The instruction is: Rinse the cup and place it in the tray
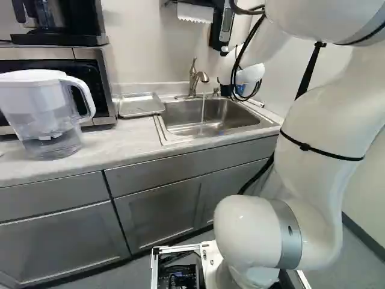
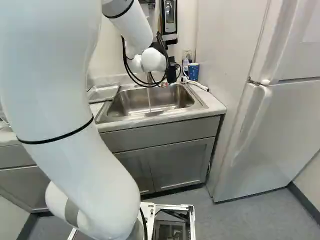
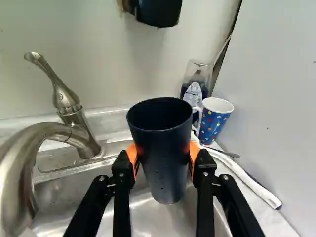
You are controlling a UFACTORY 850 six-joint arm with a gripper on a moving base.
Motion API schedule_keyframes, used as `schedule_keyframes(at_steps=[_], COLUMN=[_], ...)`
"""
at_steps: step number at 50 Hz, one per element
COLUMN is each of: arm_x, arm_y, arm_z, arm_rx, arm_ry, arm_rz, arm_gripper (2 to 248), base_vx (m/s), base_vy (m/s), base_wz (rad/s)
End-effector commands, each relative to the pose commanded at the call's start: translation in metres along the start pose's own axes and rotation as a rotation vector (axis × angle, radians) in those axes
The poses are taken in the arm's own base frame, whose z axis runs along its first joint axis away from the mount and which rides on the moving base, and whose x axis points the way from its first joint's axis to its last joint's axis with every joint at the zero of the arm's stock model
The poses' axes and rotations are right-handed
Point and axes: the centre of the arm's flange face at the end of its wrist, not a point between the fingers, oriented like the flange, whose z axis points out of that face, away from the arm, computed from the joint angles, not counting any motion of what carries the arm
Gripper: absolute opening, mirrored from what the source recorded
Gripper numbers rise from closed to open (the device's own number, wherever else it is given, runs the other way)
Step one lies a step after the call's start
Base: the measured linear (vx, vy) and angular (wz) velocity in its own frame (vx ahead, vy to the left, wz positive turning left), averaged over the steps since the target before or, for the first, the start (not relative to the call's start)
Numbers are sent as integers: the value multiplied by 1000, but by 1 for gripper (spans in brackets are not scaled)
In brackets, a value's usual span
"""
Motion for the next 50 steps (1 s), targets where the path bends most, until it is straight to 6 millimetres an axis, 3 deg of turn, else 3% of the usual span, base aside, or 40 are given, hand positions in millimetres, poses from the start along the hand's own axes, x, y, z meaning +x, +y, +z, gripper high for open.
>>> schedule_keyframes(at_steps=[17, 50], arm_x=[-3, -36], arm_y=[-2, -5], arm_z=[1, 9], arm_rx=[18, 27], arm_ry=[-7, -66], arm_rz=[-39, -33], arm_gripper=[119, 119], base_vx=[0, 0], base_vy=[0, 0], base_wz=[0, 0])
